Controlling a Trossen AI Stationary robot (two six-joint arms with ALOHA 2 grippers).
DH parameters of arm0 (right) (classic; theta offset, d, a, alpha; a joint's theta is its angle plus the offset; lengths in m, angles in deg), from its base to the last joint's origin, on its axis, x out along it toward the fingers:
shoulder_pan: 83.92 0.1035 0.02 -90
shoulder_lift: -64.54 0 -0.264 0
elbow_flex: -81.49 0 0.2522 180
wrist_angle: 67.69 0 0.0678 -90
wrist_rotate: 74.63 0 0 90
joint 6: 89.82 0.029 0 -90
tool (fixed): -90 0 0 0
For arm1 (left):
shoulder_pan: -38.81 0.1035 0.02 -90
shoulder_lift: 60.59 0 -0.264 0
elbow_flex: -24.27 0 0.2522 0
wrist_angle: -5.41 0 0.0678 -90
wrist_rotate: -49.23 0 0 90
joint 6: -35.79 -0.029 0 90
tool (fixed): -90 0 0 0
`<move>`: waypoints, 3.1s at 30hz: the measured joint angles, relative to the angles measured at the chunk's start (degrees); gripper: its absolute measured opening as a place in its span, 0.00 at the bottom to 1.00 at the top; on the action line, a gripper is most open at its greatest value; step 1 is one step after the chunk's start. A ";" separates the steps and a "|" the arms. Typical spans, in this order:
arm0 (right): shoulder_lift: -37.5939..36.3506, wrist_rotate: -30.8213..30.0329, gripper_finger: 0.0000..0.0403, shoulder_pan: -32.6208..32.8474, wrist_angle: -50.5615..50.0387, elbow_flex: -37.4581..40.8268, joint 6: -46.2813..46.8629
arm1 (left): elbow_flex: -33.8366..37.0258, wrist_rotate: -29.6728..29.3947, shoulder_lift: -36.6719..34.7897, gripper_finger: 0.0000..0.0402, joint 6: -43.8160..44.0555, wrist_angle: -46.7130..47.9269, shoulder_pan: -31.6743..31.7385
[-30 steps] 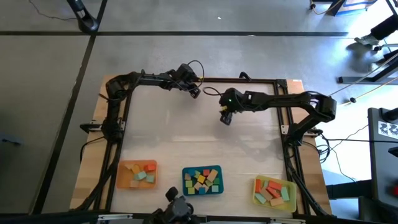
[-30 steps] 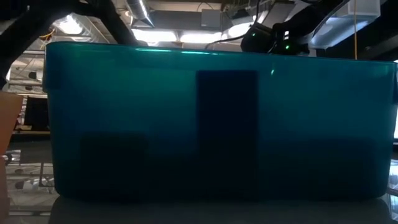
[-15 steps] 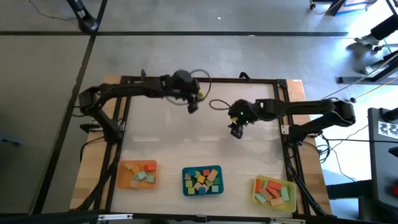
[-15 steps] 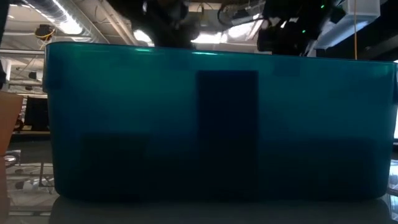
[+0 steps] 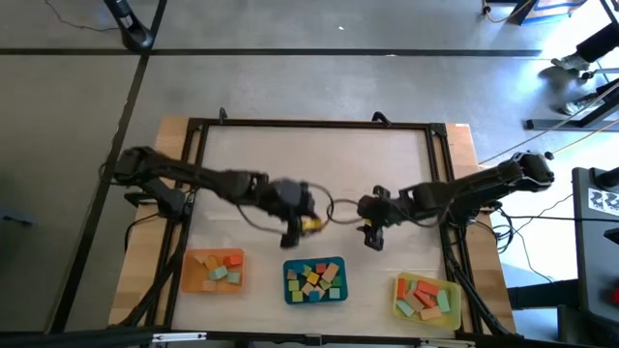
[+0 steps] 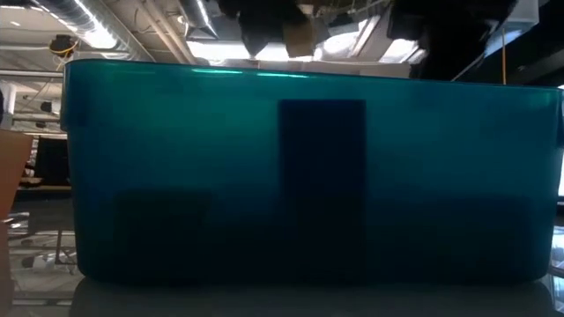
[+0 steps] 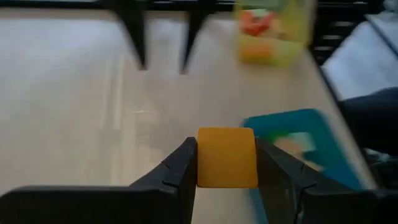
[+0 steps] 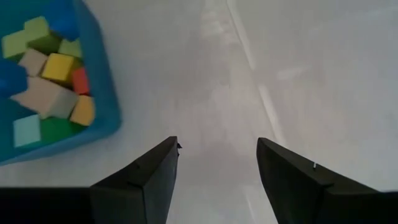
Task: Sort blocks by size
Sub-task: Put the yellow cube block into the blue bin, then return to Home Position
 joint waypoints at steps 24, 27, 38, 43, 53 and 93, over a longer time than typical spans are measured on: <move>0.02 -11.12 0.54 18.41 2.16 0.00 11.33 | 0.00 -2.25 15.86 0.51 19.31 -5.77 -14.57; 0.04 -11.53 0.54 18.25 3.00 -0.04 10.76 | -0.60 2.56 14.15 0.57 18.58 -5.49 -13.14; -10.41 -11.08 0.44 6.72 -7.25 -0.95 -1.42 | 5.07 -9.65 -2.09 0.51 1.44 4.10 -8.35; -16.87 -8.58 0.35 -0.18 -5.48 2.09 -6.98 | 15.64 -9.48 -11.63 0.42 -0.67 -0.95 -2.53; -28.13 -4.14 0.22 -10.44 2.99 9.51 -14.43 | 34.63 -7.96 -30.58 0.25 -4.71 -15.97 7.24; -59.63 -9.22 0.12 -12.78 30.69 44.18 -9.11 | 71.21 -12.46 -61.69 0.05 -3.01 -46.16 10.21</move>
